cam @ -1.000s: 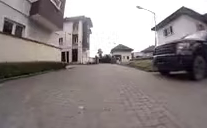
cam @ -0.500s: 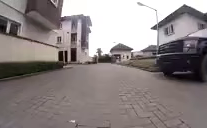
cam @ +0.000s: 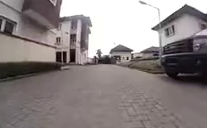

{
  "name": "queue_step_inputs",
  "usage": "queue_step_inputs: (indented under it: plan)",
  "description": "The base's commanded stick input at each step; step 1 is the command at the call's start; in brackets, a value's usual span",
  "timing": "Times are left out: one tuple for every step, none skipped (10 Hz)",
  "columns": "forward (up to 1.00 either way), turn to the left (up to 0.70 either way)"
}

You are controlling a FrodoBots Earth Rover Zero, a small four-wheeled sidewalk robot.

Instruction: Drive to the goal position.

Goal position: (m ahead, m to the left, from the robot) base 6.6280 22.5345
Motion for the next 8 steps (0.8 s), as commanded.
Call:
queue_step_inputs:
  plan:
    - [0.7, 0.0]
    - [0.7, 0.0]
    - [0.7, 0.0]
    - [0.7, 0.0]
    - [0.7, 0.0]
    - [0.7, 0.0]
    - [0.7, 0.0]
    - [0.7, 0.0]
